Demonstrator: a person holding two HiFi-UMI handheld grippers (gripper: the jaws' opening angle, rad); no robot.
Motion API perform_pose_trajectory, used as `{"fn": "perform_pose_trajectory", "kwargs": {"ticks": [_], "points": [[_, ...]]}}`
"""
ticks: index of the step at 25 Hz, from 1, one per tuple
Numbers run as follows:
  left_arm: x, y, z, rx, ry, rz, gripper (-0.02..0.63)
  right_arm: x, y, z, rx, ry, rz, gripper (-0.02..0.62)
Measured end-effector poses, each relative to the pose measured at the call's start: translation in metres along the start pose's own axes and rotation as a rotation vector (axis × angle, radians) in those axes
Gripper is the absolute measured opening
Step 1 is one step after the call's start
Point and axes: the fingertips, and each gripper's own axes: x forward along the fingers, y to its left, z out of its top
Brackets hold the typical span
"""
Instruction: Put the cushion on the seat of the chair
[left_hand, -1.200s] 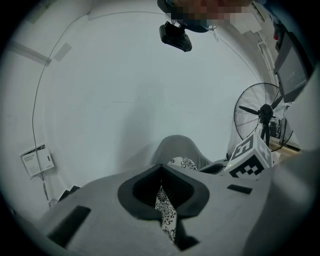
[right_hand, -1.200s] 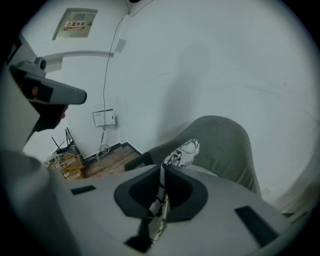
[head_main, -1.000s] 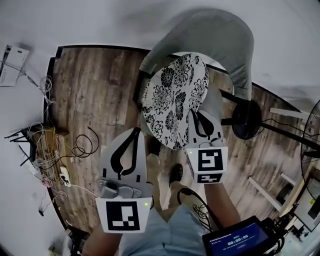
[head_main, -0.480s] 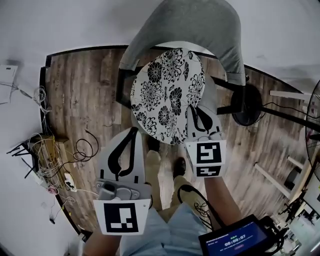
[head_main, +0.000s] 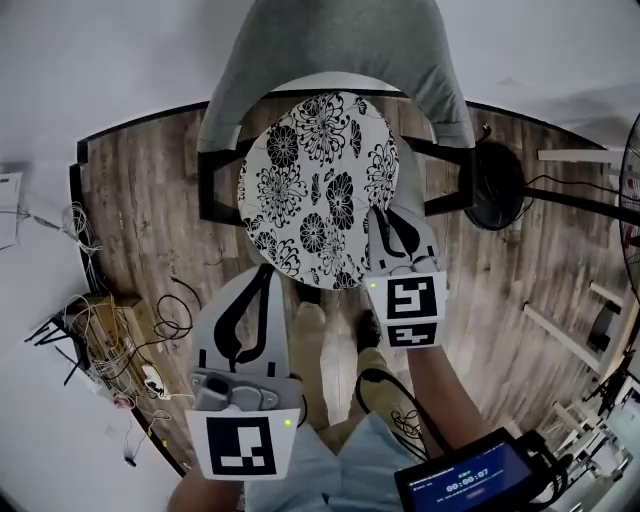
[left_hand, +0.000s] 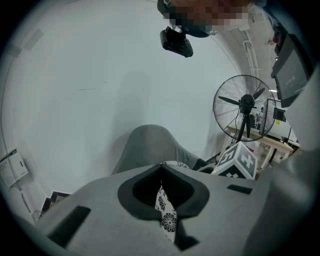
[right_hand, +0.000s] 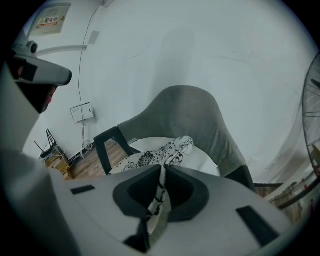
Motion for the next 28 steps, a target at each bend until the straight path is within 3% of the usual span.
{"fn": "perform_pose_trajectory", "kwargs": {"ticks": [14,28], "points": [[0.014,-0.017,-0.01,0.068,0.027,-0.058,0.009,0.008,-0.031,-0.056,0.08,0.059,-0.074,0.051],[0.018,-0.027,-0.015,0.085,0.028,-0.098,0.009,0.009,-0.056,-0.09,0.142,0.109,-0.147,0.072]]}}
